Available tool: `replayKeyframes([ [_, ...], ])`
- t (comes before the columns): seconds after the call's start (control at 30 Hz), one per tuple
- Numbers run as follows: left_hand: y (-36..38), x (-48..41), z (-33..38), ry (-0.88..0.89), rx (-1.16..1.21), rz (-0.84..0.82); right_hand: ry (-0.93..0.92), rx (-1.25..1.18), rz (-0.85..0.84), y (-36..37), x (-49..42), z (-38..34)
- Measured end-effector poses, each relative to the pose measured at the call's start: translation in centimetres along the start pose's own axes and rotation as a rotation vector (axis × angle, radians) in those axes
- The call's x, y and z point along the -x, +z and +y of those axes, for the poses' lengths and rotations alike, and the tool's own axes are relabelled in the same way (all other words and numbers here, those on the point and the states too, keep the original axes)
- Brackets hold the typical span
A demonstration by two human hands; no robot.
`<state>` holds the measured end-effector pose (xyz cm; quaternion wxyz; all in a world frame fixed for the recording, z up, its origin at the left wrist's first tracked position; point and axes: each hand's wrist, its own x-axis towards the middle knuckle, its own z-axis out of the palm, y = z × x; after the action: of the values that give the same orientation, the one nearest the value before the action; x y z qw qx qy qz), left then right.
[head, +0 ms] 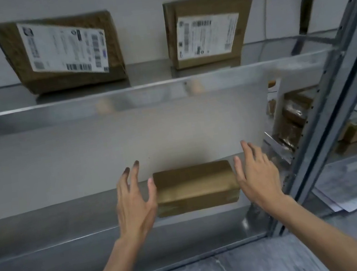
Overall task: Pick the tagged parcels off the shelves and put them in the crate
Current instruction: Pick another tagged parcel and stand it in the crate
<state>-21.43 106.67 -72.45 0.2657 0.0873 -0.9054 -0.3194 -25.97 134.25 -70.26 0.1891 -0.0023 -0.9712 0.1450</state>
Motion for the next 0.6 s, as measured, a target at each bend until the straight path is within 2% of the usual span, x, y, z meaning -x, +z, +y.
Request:
replayKeyframes([
  [0.13, 3.5, 0.1, -2.1, -0.235, 0.227, 0.044, 0.177, -0.162, -0.095, 3.7, 0.4, 0.6],
  [0.27, 6.0, 0.1, -3.4, -0.406, 0.347, -0.042, 0.333, -0.332, -0.208, 6.5, 0.0, 1.5],
  [0.37, 7.5, 0.1, -4.2, -0.431, 0.361, -0.135, 0.37, -0.539, -0.291, 7.8, 0.1, 2.0],
  [0.47, 8.1, 0.4, -4.7, -0.415, 0.349, -0.181, 0.39, -0.626, -0.25, 9.0, 0.5, 2.3],
  [0.6, 7.5, 0.3, -5.6, -0.482, 0.472, -0.216, 0.453, -0.735, -0.25, 9.2, 0.6, 2.1],
])
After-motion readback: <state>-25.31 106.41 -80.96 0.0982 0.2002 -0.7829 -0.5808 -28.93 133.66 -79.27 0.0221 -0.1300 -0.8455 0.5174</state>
